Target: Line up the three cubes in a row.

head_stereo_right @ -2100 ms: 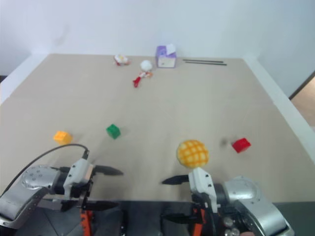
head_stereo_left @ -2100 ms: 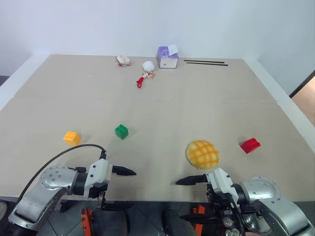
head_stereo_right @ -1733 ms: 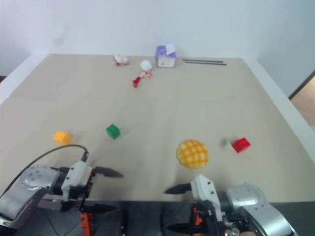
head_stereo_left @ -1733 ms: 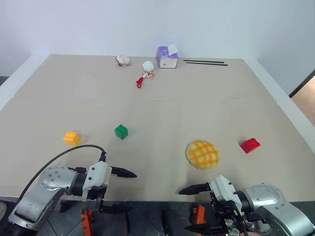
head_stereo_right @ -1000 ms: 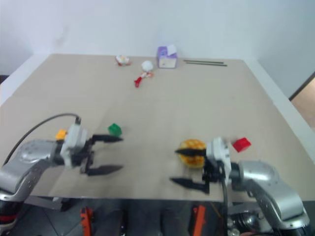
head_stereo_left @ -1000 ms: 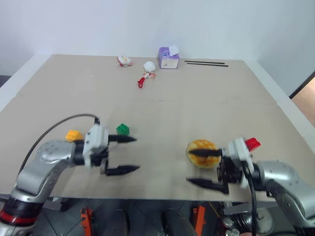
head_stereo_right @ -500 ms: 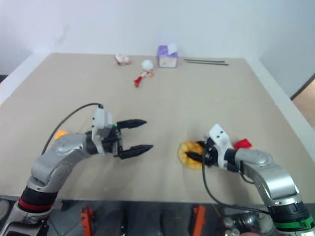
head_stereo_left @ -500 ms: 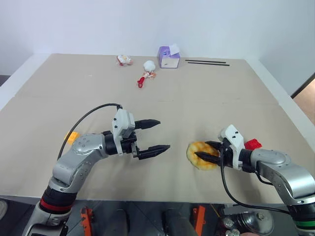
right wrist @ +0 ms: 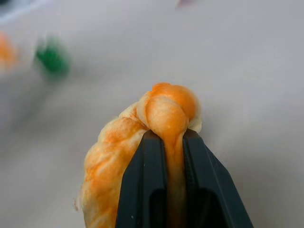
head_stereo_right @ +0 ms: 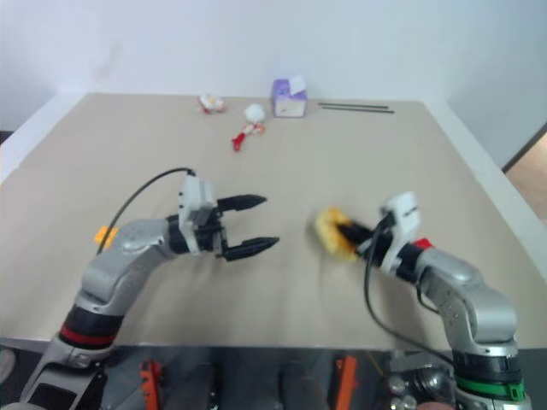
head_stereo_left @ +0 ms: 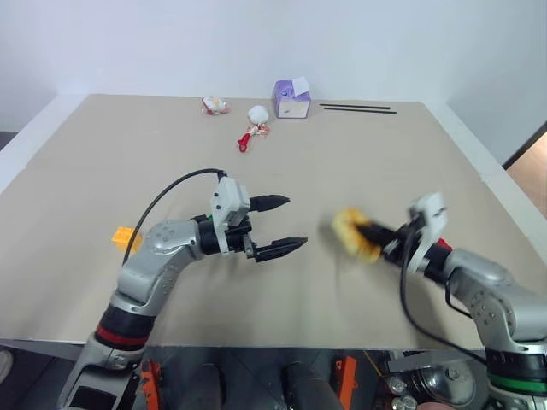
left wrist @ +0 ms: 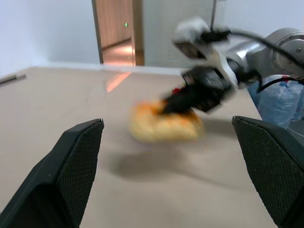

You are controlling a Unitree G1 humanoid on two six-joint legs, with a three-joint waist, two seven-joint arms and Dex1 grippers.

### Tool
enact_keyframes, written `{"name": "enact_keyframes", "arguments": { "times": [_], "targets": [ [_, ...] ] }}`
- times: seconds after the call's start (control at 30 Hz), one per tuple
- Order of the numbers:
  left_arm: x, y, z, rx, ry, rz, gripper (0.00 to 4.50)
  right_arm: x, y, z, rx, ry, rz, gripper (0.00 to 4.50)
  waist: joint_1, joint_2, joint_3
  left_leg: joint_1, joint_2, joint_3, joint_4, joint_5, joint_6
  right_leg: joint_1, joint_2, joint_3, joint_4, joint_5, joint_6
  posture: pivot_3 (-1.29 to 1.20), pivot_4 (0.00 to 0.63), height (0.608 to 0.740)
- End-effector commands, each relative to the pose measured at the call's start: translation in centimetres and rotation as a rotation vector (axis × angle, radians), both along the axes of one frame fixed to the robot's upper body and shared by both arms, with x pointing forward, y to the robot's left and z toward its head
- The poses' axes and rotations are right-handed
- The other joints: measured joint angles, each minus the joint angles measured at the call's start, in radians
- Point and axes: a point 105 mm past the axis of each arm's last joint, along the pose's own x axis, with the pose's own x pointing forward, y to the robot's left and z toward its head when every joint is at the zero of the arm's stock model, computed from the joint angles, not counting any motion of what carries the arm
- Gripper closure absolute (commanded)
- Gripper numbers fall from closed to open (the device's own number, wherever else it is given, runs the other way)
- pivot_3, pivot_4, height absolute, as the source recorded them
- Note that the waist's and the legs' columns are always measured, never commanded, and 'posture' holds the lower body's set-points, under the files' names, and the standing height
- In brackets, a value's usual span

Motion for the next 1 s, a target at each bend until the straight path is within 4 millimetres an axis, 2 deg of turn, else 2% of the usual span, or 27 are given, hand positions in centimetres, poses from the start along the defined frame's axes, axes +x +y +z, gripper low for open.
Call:
{"name": "enact_keyframes", "arguments": {
  "times": [0.03,0.1,0.17,0.27,0.4,0.53,0.57,0.6,0.63,0.67,0.8,0.93,1.0],
  "targets": [
    [0.6,-1.7,0.7,-0.042,-0.04,-0.011,0.0,1.9,-6.4,1.5,-0.038,-0.073,-0.38,4.47,0.002,0.0,0.0,0.0,0.0,0.0,0.0,0.0,0.0,0.0,0.0,0.0,0.0,0.0,0.0,0.0,0.15,0.74],
    [1.1,-3.2,0.8,-0.068,-0.038,-0.019,0.0,2.4,-10.4,1.1,-0.052,-0.052,-0.605,4.47,0.005,0.0,0.0,0.0,-0.001,0.0,0.0,0.001,0.001,0.0,0.0,0.0,0.0,0.0,0.0,0.0,0.15,0.74],
    [1.6,-4.5,1.0,-0.091,-0.046,-0.028,0.0,2.0,-14.0,0.8,-0.035,-0.032,-0.807,4.47,0.004,0.0,0.0,-0.001,-0.001,-0.001,0.0,0.001,0.001,0.0,0.0,0.0,0.0,0.0,0.0,0.0,0.15,0.74],
    [2.1,-6.2,1.4,-0.108,-0.071,-0.037,0.0,0.9,-17.8,0.7,0.018,-0.017,-1.012,4.47,0.003,0.002,-0.001,-0.002,-0.002,0.0,-0.001,0.001,0.001,-0.001,-0.001,0.001,0.0,0.002,0.003,0.0,0.15,0.74],
    [2.0,-7.4,1.4,-0.125,-0.076,-0.068,0.0,0.0,-19.9,-0.3,0.059,0.049,-1.149,4.47,-0.004,0.004,-0.002,0.0,-0.002,0.001,-0.005,0.0,0.003,-0.002,-0.001,0.003,0.0,0.001,0.003,0.0,0.15,0.74],
    [1.4,-8.4,0.8,-0.109,-0.09,-0.103,0.0,-0.4,-20.3,-1.3,0.069,0.099,-1.182,4.47,-0.004,0.006,-0.002,0.003,-0.002,0.001,-0.012,0.001,0.005,-0.002,0.0,0.004,0.0,0.0,0.003,0.0,0.15,0.74],
    [1.4,-8.5,0.8,-0.109,-0.09,-0.105,0.0,-0.5,-20.3,-1.4,0.069,0.104,-1.181,3.63,-0.004,0.007,-0.002,0.003,-0.002,0.001,-0.012,0.001,0.006,-0.002,0.0,0.004,0.0,0.0,0.003,0.0,0.15,0.74],
    [1.3,-8.5,0.7,-0.109,-0.089,-0.11,0.0,-0.5,-20.2,-1.6,0.069,0.111,-1.176,3.4,-0.004,0.008,-0.003,0.003,-0.003,0.001,-0.012,0.001,0.006,-0.002,0.0,0.004,0.0,0.0,0.003,0.0,0.15,0.74],
    [1.2,-8.6,0.6,-0.108,-0.087,-0.115,0.0,-0.6,-20.3,-1.8,0.066,0.115,-1.18,2.78,-0.004,0.008,-0.003,0.003,-0.003,0.002,-0.012,0.001,0.006,-0.002,0.0,0.005,0.0,0.0,0.003,0.0,0.15,0.74],
    [1.1,-8.6,0.6,-0.108,-0.087,-0.118,0.0,-0.8,-20.4,-1.9,0.063,0.118,-1.184,2.78,-0.003,0.008,-0.003,0.003,-0.003,0.002,-0.012,0.001,0.006,-0.002,0.0,0.005,0.0,0.0,0.003,0.0,0.15,0.74],
    [1.0,-8.7,0.5,-0.109,-0.085,-0.123,0.0,-1.4,-21.0,-1.6,0.055,0.078,-1.203,1.28,-0.001,0.008,-0.003,0.003,-0.003,0.002,-0.011,0.002,0.006,-0.001,0.0,0.005,0.0,0.0,0.003,0.0,0.15,0.74],
    [1.1,-8.7,0.6,-0.119,-0.076,-0.127,0.0,-1.3,-20.3,-0.5,0.031,-0.002,-1.143,0.01,-0.002,0.008,-0.003,0.003,-0.003,0.002,-0.011,0.002,0.006,-0.002,0.0,0.005,0.0,0.0,0.003,0.0,0.15,0.74],
    [1.0,-8.6,0.6,-0.118,-0.077,-0.127,0.0,-1.1,-19.8,0.3,0.042,-0.059,-1.096,0.01,-0.002,0.008,-0.003,0.003,-0.003,0.002,-0.012,0.002,0.006,-0.002,0.0,0.005,0.0,0.0,0.003,0.0,0.15,0.74]
  ]
}}
